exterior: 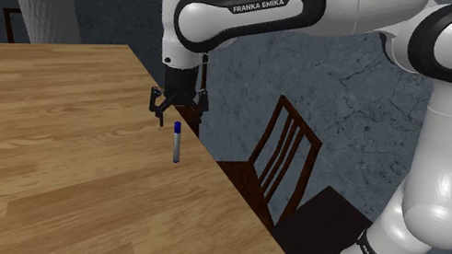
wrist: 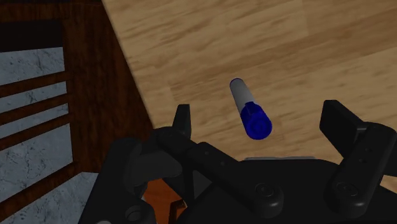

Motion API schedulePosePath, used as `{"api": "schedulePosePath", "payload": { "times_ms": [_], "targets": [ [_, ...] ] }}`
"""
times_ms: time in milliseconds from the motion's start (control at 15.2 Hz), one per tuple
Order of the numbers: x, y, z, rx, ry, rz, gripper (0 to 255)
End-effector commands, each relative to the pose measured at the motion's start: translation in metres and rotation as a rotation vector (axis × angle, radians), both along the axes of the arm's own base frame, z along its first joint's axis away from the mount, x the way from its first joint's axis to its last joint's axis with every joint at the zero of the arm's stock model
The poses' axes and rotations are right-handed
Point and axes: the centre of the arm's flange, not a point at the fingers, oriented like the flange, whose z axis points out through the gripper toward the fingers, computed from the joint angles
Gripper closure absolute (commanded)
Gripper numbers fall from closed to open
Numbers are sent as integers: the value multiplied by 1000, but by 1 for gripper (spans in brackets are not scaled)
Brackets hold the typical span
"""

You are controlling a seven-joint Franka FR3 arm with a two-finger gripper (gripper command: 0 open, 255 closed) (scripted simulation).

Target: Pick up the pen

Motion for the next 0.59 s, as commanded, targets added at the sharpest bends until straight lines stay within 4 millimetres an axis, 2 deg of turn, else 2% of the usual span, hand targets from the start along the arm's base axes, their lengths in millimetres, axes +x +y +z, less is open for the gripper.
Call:
{"api": "schedulePosePath", "payload": {
  "times_ms": [0, 264, 396, 462, 528],
  "targets": [
    [2, 2, -9, 0, 0, -2, 0],
    [2, 2, -34, 0, 0, -2, 0],
    [2, 2, -34, 0, 0, -2, 0],
    [2, 2, -34, 0, 0, -2, 255],
    [2, 2, -34, 0, 0, -2, 255]
  ]
}}
